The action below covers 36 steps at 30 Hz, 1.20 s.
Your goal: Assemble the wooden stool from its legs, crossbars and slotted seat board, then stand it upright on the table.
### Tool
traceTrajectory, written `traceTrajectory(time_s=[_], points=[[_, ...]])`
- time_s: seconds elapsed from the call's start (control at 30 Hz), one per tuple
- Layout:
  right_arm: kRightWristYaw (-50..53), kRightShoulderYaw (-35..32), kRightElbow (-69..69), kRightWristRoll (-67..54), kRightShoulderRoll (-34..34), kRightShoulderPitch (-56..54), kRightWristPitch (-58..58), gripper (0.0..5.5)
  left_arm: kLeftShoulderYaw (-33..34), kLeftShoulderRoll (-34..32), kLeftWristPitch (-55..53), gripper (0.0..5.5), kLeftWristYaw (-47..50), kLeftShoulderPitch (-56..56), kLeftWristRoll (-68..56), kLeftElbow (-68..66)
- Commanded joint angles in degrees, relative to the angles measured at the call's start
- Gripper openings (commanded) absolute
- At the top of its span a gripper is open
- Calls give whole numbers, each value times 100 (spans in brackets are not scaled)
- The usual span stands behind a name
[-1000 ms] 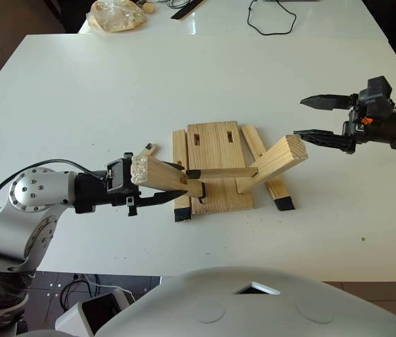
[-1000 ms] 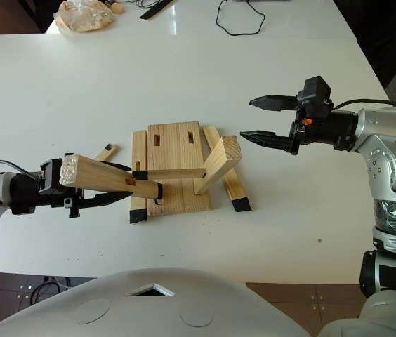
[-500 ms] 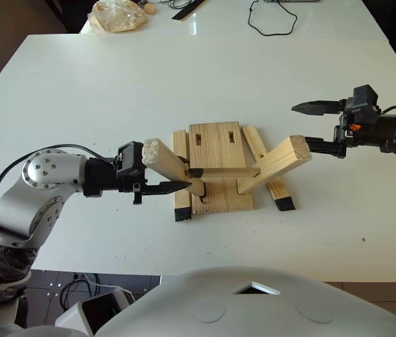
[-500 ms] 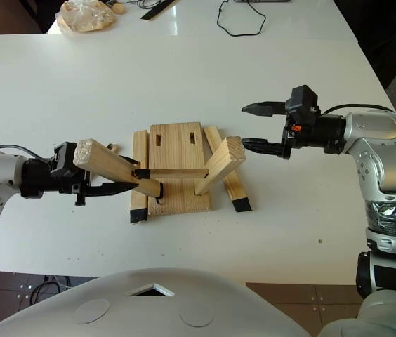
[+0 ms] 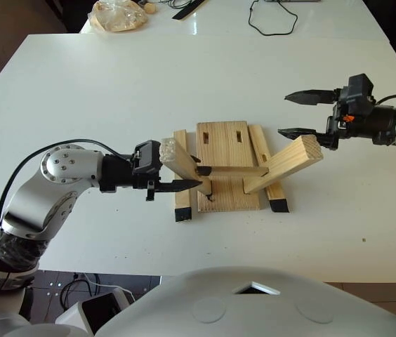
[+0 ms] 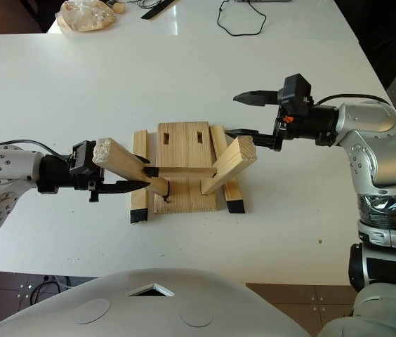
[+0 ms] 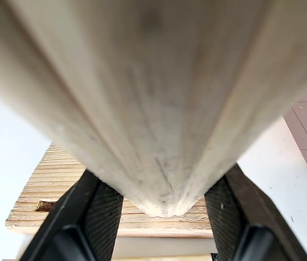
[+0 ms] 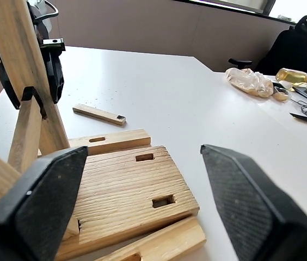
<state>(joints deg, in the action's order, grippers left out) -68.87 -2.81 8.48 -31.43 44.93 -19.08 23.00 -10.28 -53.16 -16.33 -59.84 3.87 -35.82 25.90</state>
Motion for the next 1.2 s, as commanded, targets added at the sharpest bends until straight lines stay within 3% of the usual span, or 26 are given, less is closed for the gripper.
traceTrajectory(time_s=[0.03, 0.3, 0.4, 0.57, 0.83, 1.03, 1.2], points=[[804, -179, -139, 212, -295, -671, -32, 381, -769, -57, -921, 203, 504, -326, 1059, -446], [3827, -907, 449, -10, -1583, -1687, 558, 381, -892, 50, -1179, 203, 864, 249, 977, -377], [4412, -689, 1594, 56, -1803, -1462, 709, 381, -901, 254, -1526, 203, 1165, 538, 872, -356], [5664, -145, 3497, -807, -2578, -957, 1660, 381, -879, 452, -2111, 203, 1586, 745, 675, -213], [6002, 828, 3849, -368, -2611, 437, 1862, 381, -916, 454, -2357, 203, 1809, 724, 708, -102], [5493, 2486, 2070, 1092, -2103, 1595, 1301, 381, -1017, 429, -2478, 203, 1766, 884, 676, 18], [5214, 2944, 1260, 1757, -1856, 1931, 985, 381, -995, 318, -2463, 203, 1620, 1019, 710, 5]])
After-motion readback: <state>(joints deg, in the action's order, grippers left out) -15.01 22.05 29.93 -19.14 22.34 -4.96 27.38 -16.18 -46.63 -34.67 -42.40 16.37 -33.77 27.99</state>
